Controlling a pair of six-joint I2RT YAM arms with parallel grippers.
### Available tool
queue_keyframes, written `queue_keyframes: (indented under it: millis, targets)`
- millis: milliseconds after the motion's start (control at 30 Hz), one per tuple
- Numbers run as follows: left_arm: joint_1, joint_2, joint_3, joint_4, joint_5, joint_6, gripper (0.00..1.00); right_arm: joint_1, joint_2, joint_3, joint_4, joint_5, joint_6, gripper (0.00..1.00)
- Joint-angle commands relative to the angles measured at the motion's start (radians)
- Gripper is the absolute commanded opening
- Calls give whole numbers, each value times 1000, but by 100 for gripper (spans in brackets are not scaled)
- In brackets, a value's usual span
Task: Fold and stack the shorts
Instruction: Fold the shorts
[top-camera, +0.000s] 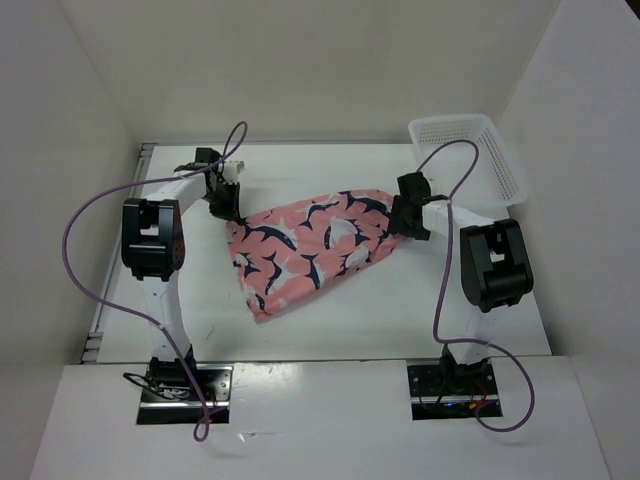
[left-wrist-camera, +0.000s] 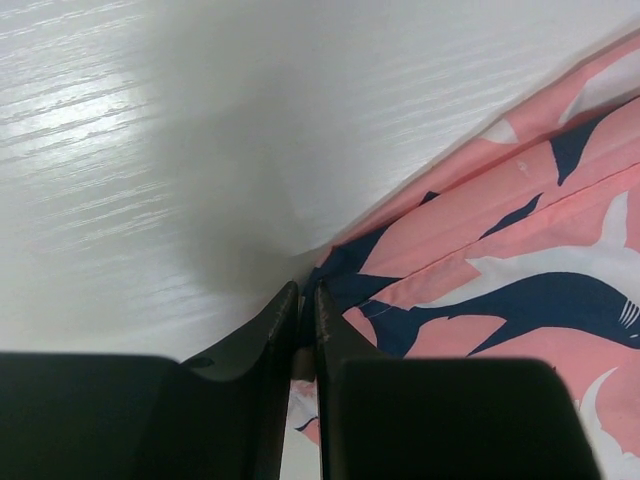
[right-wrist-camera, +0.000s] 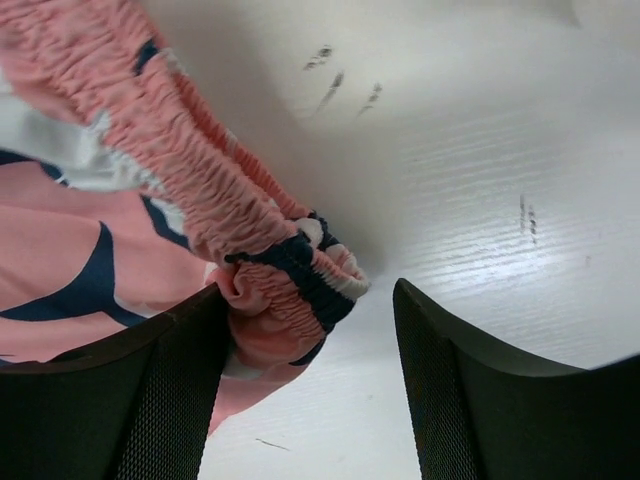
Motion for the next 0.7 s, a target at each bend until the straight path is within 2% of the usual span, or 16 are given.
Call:
queue_keyframes:
  millis: [0,167,267,300,367,400,467,567,667]
  targets:
    - [17,-3,-12,-23,-16,6,19,44,8,5,78,42,-48,69]
    - [17,-12,-30,-23,6,6,21,111,57,5,141,31,-87,65]
    - [17,-12,-39,-23,15,6,21,120,76,25,141,16,-97,57]
    - [17,-12,-40,-23,24,6,21,120,76,25,141,5,-97,42]
    - [26,-12,-49,-23,24,6,21,120,76,25,141,5,-107,26]
    - [26,-12,-49,-23,24,6,21,120,76,25,141,5,-107,12]
    - [26,-12,-49,-32,24,6,21,120,76,25,152,15,-125,2]
    - [47,-21,-24,-32,24,6,21,120,36,25,179,57,-195,0]
    - [67,-41,8,-42,15,6,26,120,-9,25,222,98,-320,0]
